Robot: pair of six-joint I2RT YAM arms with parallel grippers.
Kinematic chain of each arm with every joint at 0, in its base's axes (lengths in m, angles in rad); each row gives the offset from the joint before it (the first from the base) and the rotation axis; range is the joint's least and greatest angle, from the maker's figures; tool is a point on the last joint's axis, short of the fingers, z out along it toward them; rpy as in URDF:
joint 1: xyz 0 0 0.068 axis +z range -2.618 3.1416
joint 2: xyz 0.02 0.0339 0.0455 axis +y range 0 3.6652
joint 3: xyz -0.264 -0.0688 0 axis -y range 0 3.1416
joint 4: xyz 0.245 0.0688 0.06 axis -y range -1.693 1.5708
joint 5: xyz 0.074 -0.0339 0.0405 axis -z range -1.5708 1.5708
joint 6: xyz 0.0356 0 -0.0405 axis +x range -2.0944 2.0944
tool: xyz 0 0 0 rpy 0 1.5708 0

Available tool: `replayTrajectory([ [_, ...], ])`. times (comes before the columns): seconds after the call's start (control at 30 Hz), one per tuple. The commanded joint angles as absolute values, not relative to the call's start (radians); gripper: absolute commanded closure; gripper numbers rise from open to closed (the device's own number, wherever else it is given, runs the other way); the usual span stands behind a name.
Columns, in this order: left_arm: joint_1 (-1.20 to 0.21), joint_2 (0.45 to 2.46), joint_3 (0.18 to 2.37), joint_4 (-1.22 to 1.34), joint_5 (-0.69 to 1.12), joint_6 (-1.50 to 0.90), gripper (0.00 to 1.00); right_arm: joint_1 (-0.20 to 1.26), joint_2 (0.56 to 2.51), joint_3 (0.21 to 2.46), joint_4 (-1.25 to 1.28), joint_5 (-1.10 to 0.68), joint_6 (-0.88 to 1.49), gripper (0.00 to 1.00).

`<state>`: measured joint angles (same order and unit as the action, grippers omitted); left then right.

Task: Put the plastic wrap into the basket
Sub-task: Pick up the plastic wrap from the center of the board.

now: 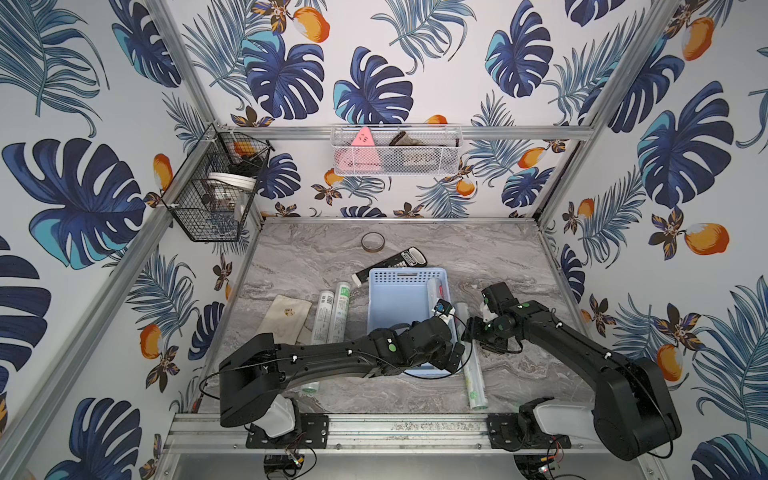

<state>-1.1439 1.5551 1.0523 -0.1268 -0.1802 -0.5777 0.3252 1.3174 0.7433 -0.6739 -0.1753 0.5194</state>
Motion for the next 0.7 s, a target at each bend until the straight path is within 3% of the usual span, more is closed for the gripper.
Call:
replayTrajectory([
  [0.0,-1.144,1.549,1.054,-0.112,-0.18,-0.584,0.01,0.325,1.345,0.755,-0.669,-0.18,0.512,0.29],
  [0.2,-1.144,1.554,1.057,-0.112,-0.18,-0.585,0.01,0.326,1.411,0.759,-0.646,-0.12,0.532,0.3],
  [0.43,-1.144,1.564,1.068,-0.113,-0.182,-0.584,0.01,0.323,1.533,0.842,-0.609,0.066,0.502,0.38],
  [0.67,-1.144,1.562,1.078,-0.12,-0.188,-0.582,0.01,0.314,1.698,0.975,-0.595,0.096,0.44,0.47],
])
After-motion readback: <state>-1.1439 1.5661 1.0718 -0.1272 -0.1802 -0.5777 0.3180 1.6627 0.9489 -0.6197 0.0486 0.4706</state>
